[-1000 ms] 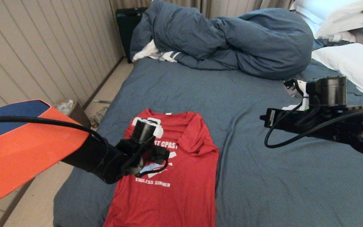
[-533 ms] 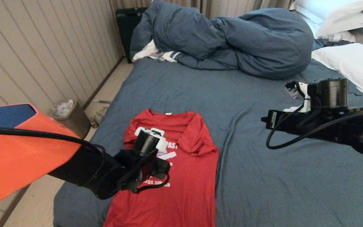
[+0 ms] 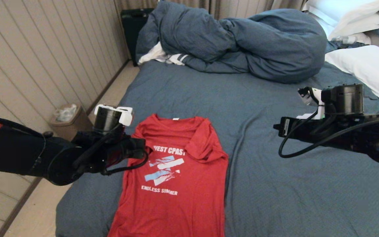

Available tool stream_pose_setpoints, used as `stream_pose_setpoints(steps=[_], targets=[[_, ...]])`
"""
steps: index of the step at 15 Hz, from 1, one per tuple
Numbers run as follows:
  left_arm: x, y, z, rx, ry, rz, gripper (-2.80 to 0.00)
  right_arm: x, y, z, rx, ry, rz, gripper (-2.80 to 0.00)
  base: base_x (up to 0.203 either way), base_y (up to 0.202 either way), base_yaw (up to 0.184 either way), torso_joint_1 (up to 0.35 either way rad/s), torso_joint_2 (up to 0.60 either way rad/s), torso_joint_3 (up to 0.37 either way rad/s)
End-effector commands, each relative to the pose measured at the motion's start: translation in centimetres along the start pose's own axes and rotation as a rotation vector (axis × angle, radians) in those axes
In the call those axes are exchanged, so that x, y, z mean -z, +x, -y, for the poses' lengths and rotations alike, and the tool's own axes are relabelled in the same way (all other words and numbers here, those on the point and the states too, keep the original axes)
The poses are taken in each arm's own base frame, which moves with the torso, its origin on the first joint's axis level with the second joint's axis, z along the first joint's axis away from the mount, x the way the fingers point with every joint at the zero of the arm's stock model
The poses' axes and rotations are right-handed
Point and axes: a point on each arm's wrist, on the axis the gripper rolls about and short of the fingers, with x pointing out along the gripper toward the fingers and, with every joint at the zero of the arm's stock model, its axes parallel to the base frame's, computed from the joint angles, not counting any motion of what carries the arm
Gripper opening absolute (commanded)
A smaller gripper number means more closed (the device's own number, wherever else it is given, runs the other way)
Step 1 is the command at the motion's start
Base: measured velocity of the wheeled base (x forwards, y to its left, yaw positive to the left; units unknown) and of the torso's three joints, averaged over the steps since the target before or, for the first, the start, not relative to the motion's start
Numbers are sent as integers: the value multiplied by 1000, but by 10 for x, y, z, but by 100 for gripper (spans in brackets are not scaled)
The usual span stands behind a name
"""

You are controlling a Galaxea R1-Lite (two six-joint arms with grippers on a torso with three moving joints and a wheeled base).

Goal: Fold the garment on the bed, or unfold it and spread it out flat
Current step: Fold the red T-shirt

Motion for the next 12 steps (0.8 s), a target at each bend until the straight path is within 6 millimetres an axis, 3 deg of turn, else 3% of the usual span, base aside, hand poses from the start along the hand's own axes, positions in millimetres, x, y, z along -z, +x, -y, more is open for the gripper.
stream_pose_setpoints(steps=[1, 5, 8, 12], targets=[[15, 26, -2, -26, 10, -63, -280, 0, 0, 2, 4, 4, 3, -280, 0, 0, 0, 0, 0, 0], [33, 56, 9, 13, 88, -128, -280, -2, 5, 10, 3, 11, 25, -280, 0, 0, 0, 0, 0, 0], [24, 73, 18, 30, 105, -103, -280, 3, 13, 12, 9, 13, 3, -280, 0, 0, 0, 0, 0, 0], [13, 116, 25, 16, 86, -51, -280, 4, 16, 13, 9, 13, 3, -280, 0, 0, 0, 0, 0, 0]])
